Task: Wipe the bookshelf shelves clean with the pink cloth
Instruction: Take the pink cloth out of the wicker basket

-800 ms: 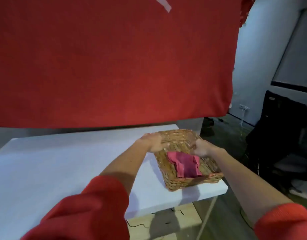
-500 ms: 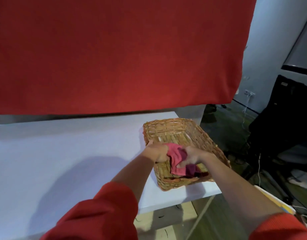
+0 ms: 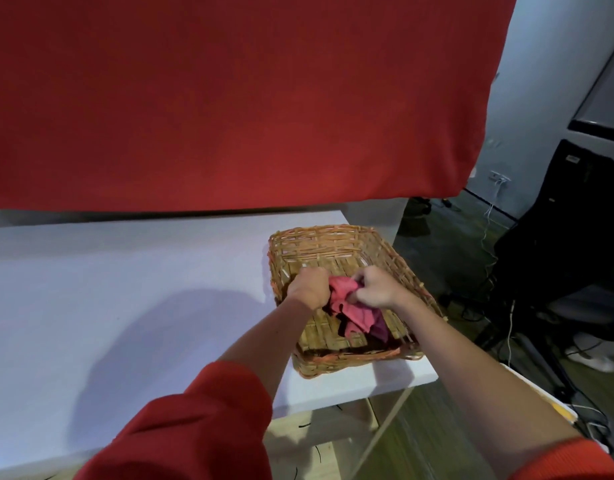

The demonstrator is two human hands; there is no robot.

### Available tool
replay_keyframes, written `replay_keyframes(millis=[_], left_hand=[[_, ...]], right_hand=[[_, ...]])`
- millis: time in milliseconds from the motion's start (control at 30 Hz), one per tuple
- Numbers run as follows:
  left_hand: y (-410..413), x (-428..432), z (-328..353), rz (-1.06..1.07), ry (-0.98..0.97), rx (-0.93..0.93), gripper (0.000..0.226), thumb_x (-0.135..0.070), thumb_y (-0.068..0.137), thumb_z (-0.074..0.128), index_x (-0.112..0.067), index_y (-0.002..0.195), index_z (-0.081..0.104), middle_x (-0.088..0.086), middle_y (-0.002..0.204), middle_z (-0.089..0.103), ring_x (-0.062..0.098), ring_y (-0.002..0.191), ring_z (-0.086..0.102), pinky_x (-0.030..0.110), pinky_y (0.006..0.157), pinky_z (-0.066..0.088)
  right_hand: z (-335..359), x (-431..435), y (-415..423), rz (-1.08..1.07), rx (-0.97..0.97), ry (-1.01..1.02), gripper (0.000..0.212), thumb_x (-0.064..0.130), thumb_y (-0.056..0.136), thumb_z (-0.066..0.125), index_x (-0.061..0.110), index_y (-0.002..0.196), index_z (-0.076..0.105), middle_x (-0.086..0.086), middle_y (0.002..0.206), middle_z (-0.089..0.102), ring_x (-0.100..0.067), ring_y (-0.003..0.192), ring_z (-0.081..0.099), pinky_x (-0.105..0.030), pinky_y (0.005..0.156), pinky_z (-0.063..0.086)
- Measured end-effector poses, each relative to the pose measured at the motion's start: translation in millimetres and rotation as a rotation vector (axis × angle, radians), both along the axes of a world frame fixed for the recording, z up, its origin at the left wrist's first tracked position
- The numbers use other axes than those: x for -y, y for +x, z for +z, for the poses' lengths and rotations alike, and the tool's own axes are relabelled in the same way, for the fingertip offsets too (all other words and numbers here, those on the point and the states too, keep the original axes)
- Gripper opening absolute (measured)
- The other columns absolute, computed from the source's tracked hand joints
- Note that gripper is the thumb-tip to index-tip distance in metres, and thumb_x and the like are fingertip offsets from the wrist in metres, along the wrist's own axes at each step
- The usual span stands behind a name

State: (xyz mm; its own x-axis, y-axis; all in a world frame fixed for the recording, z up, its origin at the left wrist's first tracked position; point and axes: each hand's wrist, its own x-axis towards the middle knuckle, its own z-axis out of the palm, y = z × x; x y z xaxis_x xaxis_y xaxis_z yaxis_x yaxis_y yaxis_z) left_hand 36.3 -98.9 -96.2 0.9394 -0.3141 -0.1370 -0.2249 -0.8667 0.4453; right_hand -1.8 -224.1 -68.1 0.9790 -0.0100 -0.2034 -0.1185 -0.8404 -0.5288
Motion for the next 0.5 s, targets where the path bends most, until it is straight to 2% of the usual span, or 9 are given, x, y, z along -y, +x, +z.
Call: replay_keyframes(millis=[67,133,200,267,300,367,400,500], left_hand=[[-8.8,-6.3,11.2,0.073,-0.239,0.024,0.036,0.002,0.090,0.043,-0.012,0.122,0.049,0.010,0.106,0.061,0.027,0.086,0.062,0.030,0.072,0.052],[-17.4,-14.7,26.6,0.140,-0.474,0.060,0.032,0.005,0.089,0.040,-0.010,0.113,0.054,0.008,0.097,0.059,0.023,0.077,0.057,0.026,0.062,0.043],[-26.6,-25.6,41.4,0.224,-0.754,0.068,0.031,0.007,0.087,0.039,-0.011,0.099,0.061,0.006,0.096,0.060,0.020,0.081,0.055,0.022,0.066,0.043],[-39.9,-38.2,56.0,0.315,-1.095,-0.052,0.030,0.007,0.087,0.039,-0.012,0.085,0.063,0.005,0.088,0.060,0.017,0.082,0.056,0.020,0.073,0.051],[-49.6,-46.2,62.1,0.352,-1.233,-0.124,0.030,0.006,0.088,0.039,-0.011,0.084,0.063,0.004,0.083,0.059,0.014,0.077,0.056,0.016,0.067,0.051],[-70.1,-63.5,73.4,0.381,-1.377,-0.163,0.024,0.001,0.090,0.043,-0.009,0.082,0.064,0.004,0.075,0.057,0.009,0.063,0.054,0.013,0.057,0.048],[-79.5,-71.3,75.2,0.388,-1.405,-0.144,0.019,-0.003,0.090,0.049,-0.007,0.080,0.064,0.006,0.074,0.057,0.010,0.061,0.055,0.017,0.059,0.048],[-110.3,-94.8,75.9,0.356,-1.414,-0.009,0.008,-0.009,0.086,0.060,-0.005,0.084,0.068,0.012,0.086,0.064,0.021,0.082,0.061,0.033,0.082,0.051]], right_hand=[[10.8,-4.3,-3.0,-0.039,0.108,0.067,0.011,0.003,0.077,0.064,0.005,0.088,0.064,-0.006,0.080,0.061,-0.020,0.078,0.058,-0.031,0.066,0.047],[21.7,-11.8,-8.9,-0.050,0.227,0.105,0.008,0.003,0.076,0.064,0.010,0.077,0.060,-0.005,0.075,0.061,-0.022,0.077,0.060,-0.034,0.067,0.049],[29.7,-21.1,-17.0,-0.067,0.361,0.124,0.011,0.006,0.074,0.065,0.013,0.071,0.058,-0.003,0.076,0.062,-0.021,0.076,0.058,-0.031,0.066,0.046],[35.8,-32.1,-26.8,-0.082,0.510,0.142,0.008,0.007,0.071,0.068,0.010,0.076,0.061,-0.002,0.083,0.060,-0.018,0.079,0.053,-0.026,0.067,0.038],[37.7,-39.0,-33.9,-0.079,0.580,0.156,0.011,0.006,0.070,0.068,0.008,0.079,0.062,0.000,0.085,0.056,-0.015,0.080,0.050,-0.023,0.068,0.034],[41.2,-54.4,-50.5,-0.061,0.691,0.203,0.016,0.002,0.068,0.069,0.003,0.083,0.063,0.001,0.086,0.051,-0.014,0.082,0.047,-0.019,0.068,0.030],[41.8,-62.4,-60.7,-0.046,0.731,0.223,0.018,0.001,0.068,0.068,0.002,0.084,0.062,0.001,0.086,0.050,-0.014,0.082,0.048,-0.019,0.069,0.030],[39.8,-86.1,-94.3,0.009,0.817,0.264,0.019,0.001,0.065,0.069,0.006,0.080,0.059,-0.001,0.086,0.050,-0.012,0.077,0.049,-0.015,0.066,0.032]])
